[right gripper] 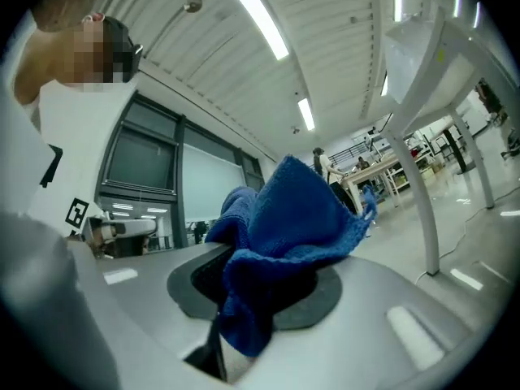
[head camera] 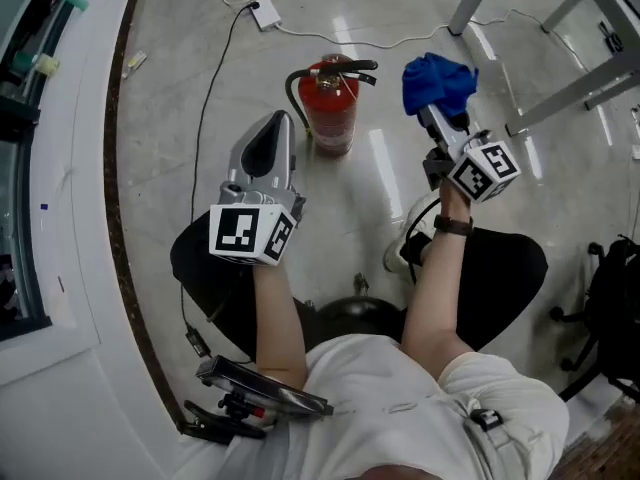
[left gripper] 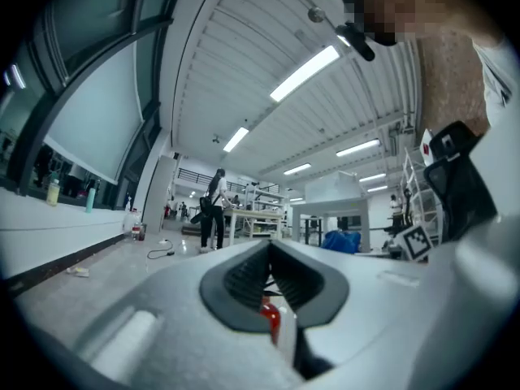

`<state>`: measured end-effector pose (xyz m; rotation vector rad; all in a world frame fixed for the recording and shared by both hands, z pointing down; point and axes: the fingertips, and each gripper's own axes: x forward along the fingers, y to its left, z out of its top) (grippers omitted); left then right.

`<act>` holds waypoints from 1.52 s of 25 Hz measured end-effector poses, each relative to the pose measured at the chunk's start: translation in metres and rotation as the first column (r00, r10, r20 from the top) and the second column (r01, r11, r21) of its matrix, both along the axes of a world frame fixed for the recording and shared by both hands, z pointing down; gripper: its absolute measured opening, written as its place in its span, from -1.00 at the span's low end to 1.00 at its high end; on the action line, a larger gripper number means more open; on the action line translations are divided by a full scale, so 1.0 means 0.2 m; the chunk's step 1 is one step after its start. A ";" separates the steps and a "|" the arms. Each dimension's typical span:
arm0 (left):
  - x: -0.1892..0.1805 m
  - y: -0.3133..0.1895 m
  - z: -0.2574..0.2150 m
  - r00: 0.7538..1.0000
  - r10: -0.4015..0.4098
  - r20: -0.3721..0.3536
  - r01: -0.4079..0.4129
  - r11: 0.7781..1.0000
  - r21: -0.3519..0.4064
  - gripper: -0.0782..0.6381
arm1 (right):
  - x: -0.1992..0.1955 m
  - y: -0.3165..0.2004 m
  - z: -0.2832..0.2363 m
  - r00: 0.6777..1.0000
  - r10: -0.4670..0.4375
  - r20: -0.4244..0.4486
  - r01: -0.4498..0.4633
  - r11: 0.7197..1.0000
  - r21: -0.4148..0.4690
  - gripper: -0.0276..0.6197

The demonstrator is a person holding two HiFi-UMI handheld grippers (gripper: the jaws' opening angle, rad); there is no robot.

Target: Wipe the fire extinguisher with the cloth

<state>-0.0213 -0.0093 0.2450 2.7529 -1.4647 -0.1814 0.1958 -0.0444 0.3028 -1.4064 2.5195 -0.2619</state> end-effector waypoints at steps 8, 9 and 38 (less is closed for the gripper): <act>0.16 0.75 -0.16 0.999 0.026 0.020 -0.028 0.995 0.096 -0.78 | -0.45 0.92 -0.20 0.988 -0.154 -0.017 0.155 0.980 0.123 -0.55; 0.17 0.83 -0.17 0.999 0.028 0.016 -0.029 0.994 0.105 -0.78 | -0.46 0.99 -0.21 0.991 -0.120 -0.061 0.127 0.985 0.114 -0.55; 0.24 1.56 -0.32 0.997 0.079 -0.018 -0.074 0.980 0.183 -0.78 | -0.51 1.62 -0.32 0.966 0.065 -0.252 -0.042 0.995 0.096 -0.57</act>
